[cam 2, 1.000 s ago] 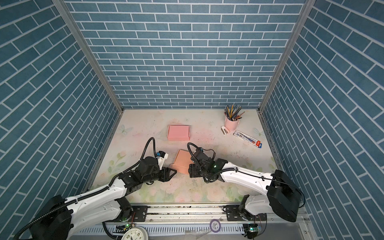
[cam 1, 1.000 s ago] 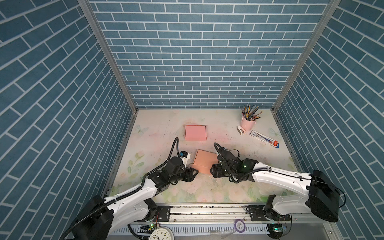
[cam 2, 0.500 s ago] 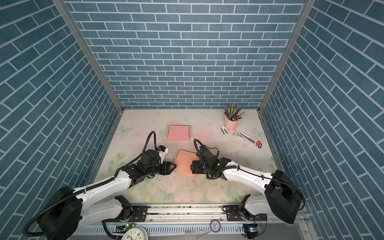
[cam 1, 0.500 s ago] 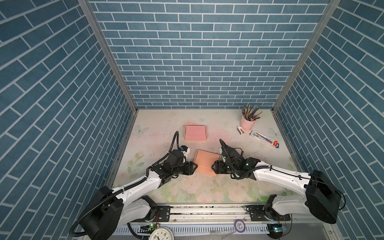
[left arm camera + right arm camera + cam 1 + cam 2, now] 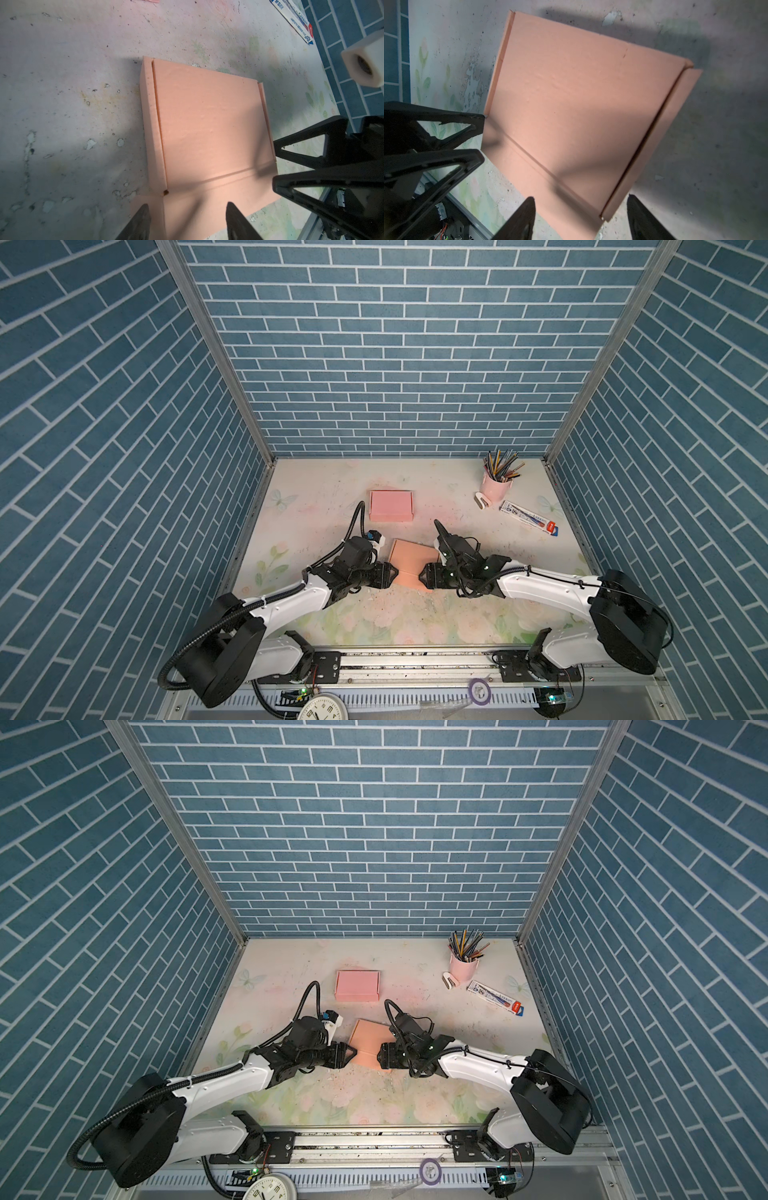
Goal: Fold the paper box
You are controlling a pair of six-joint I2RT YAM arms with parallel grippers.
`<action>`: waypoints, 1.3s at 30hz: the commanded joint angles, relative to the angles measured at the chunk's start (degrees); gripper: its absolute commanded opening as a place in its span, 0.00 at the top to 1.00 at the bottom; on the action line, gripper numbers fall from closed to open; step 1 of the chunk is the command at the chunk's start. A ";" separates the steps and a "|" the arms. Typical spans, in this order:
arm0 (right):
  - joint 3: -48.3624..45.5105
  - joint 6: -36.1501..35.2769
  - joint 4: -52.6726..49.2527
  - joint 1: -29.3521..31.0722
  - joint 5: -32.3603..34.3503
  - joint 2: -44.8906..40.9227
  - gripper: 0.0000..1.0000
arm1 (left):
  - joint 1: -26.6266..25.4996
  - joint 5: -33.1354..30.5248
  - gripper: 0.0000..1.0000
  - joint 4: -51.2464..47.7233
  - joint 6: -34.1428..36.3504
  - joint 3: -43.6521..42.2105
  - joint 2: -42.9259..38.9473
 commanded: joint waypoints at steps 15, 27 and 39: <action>0.66 -1.12 1.66 0.28 -1.81 1.48 0.30 | -2.91 1.44 0.41 2.54 -3.48 -1.93 -1.53; -0.35 -1.34 2.52 0.65 -1.79 2.00 0.32 | -3.47 -1.03 0.42 3.57 -4.17 -2.88 -0.48; 0.55 -2.39 0.83 0.61 -0.56 3.62 0.34 | -3.52 -3.04 0.50 6.08 -3.34 -4.02 1.79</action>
